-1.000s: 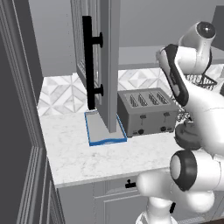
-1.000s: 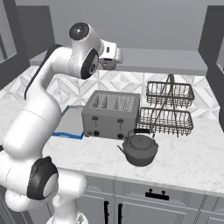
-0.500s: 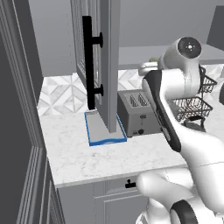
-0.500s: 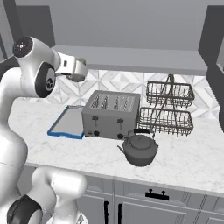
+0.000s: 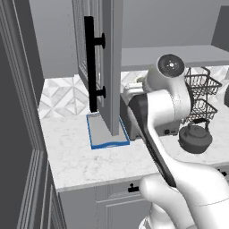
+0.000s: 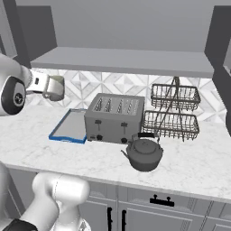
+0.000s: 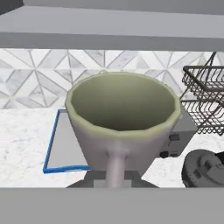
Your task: Pick the kettle from the counter and place it on the tray. Then pick the mug from the cabinet and place it on the tray. Then close the cabinet doors.
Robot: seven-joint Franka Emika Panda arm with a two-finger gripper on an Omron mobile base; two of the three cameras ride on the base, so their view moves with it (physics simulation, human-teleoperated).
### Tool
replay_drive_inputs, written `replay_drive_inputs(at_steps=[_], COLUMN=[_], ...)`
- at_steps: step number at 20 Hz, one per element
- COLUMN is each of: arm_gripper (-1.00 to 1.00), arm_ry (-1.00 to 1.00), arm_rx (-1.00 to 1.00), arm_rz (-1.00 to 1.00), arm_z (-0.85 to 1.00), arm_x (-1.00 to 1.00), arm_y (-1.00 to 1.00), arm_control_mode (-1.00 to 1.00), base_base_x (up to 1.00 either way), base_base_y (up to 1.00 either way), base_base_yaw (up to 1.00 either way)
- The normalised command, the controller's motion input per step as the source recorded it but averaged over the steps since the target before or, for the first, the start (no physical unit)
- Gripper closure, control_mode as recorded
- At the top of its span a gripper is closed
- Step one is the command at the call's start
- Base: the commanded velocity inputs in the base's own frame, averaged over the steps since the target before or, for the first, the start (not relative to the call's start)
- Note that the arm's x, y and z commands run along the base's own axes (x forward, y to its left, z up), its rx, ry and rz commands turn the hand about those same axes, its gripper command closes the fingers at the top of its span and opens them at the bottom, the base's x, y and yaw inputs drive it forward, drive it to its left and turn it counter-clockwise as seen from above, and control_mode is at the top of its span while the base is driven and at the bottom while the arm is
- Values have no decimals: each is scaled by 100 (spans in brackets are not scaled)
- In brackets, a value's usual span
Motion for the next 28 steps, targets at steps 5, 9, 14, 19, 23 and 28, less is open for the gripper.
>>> replay_drive_inputs(at_steps=[5, 9, 14, 19, 23, 28], arm_gripper=[100, 100, 100, 100, 100, 100], arm_ry=[14, 14, 9, 3, 1, 0], arm_rx=[0, 0, 0, 0, 0, 0], arm_rz=[0, 2, 2, 8, 9, 7], arm_z=[-51, -63, -61, -50, -55, -51], arm_x=[-3, 7, 50, 54, 59, 74], arm_y=[42, 37, 8, 0, 1, 7], arm_control_mode=[-100, -100, -100, -100, -100, -100], base_base_x=[0, 0, 0, 0, 0, 0], base_base_y=[0, 0, 0, 0, 0, 0], base_base_yaw=[0, 0, 0, 0, 0, 0])
